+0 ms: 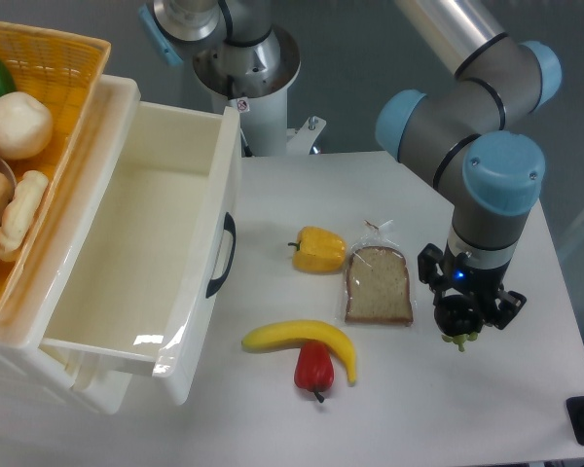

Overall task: Place the mangosteen in the upper white drawer
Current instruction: 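Lift the held dark mangosteen up from the table with the gripper, then carry the mangosteen over the open white drawer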

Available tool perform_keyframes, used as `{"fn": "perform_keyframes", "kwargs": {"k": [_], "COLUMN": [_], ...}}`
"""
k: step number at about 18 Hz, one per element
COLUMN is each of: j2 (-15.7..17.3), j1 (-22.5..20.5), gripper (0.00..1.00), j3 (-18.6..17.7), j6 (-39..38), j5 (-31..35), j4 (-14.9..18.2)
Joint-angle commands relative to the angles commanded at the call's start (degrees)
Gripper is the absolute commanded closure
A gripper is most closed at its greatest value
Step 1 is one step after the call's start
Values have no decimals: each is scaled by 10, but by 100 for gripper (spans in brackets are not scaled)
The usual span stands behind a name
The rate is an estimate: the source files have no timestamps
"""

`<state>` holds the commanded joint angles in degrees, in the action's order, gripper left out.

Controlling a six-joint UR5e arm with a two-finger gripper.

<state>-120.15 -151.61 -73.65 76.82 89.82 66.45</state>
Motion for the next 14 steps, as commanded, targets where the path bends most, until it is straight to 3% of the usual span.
{"fn": "perform_keyframes", "kwargs": {"k": [3,7,11,14], "j2": [4,38,79,120], "j1": [2,2,4,20], "gripper": [74,74,74,74], "j3": [0,-3,-11,-35], "j6": [-5,-29,-169,-187], "j5": [0,-3,-77,-101], "j4": [0,2,4,4]}}
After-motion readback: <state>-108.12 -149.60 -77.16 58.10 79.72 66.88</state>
